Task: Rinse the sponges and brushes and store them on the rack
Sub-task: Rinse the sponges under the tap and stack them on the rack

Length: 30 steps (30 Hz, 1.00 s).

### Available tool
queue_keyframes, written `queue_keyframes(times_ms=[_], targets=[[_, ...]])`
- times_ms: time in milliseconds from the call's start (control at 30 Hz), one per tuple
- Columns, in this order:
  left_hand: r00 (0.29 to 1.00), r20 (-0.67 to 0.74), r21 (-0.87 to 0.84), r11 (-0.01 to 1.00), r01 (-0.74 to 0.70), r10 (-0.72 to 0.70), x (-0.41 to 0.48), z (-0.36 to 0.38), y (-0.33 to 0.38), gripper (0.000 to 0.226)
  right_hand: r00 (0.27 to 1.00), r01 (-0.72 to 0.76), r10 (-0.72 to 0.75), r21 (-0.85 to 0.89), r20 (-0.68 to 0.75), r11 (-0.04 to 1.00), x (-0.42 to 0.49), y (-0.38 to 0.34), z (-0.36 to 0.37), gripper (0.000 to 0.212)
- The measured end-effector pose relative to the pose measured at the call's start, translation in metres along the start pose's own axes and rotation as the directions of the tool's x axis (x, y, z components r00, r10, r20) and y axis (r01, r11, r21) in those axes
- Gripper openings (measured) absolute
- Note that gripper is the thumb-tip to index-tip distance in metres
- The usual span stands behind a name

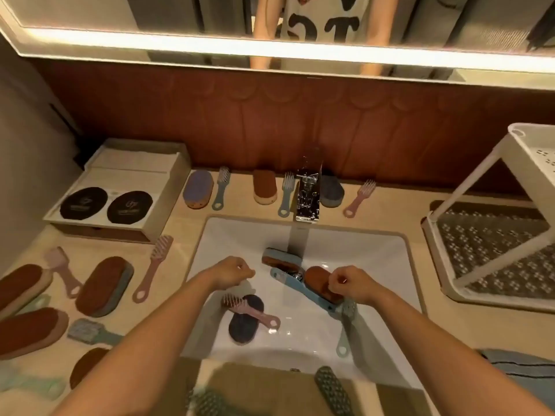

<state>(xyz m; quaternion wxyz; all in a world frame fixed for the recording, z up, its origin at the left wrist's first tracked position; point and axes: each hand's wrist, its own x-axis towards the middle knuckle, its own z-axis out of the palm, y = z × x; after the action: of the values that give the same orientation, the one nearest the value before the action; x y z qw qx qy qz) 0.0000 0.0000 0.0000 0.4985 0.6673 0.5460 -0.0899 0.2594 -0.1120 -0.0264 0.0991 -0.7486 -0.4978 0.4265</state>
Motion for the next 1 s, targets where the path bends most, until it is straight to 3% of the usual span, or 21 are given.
queue_keyframes(times_ms=[200,400,533,633,767,1000], targets=[[0.997,-0.064,-0.010,0.999,-0.036,0.035,0.037,0.022,-0.032,0.008,0.997,-0.062,0.060,-0.062,-0.038,0.996,0.034,0.016,0.034,0.028],[0.988,-0.138,0.171,0.985,-0.038,0.062,0.076,0.032,-0.030,0.044,0.993,-0.113,0.098,-0.264,-0.069,0.958,0.063,0.028,0.050,0.060],[0.932,-0.194,0.505,0.845,-0.172,0.306,0.099,0.043,-0.016,0.053,0.996,-0.082,0.069,-0.298,-0.054,0.951,0.077,0.036,0.056,0.065],[0.888,-0.169,0.642,0.731,-0.230,0.427,0.111,0.048,-0.001,0.054,0.995,-0.063,0.034,-0.318,-0.095,0.946,0.077,0.042,0.063,0.061],[0.938,-0.040,0.710,0.670,-0.216,0.345,0.129,0.057,0.013,0.067,0.992,-0.041,-0.004,-0.349,-0.127,0.936,0.083,0.048,0.060,0.054],[0.949,-0.154,0.711,0.697,-0.088,0.277,0.143,0.072,0.010,0.062,0.991,-0.063,0.023,-0.303,-0.132,0.951,0.091,0.054,0.065,0.062]])
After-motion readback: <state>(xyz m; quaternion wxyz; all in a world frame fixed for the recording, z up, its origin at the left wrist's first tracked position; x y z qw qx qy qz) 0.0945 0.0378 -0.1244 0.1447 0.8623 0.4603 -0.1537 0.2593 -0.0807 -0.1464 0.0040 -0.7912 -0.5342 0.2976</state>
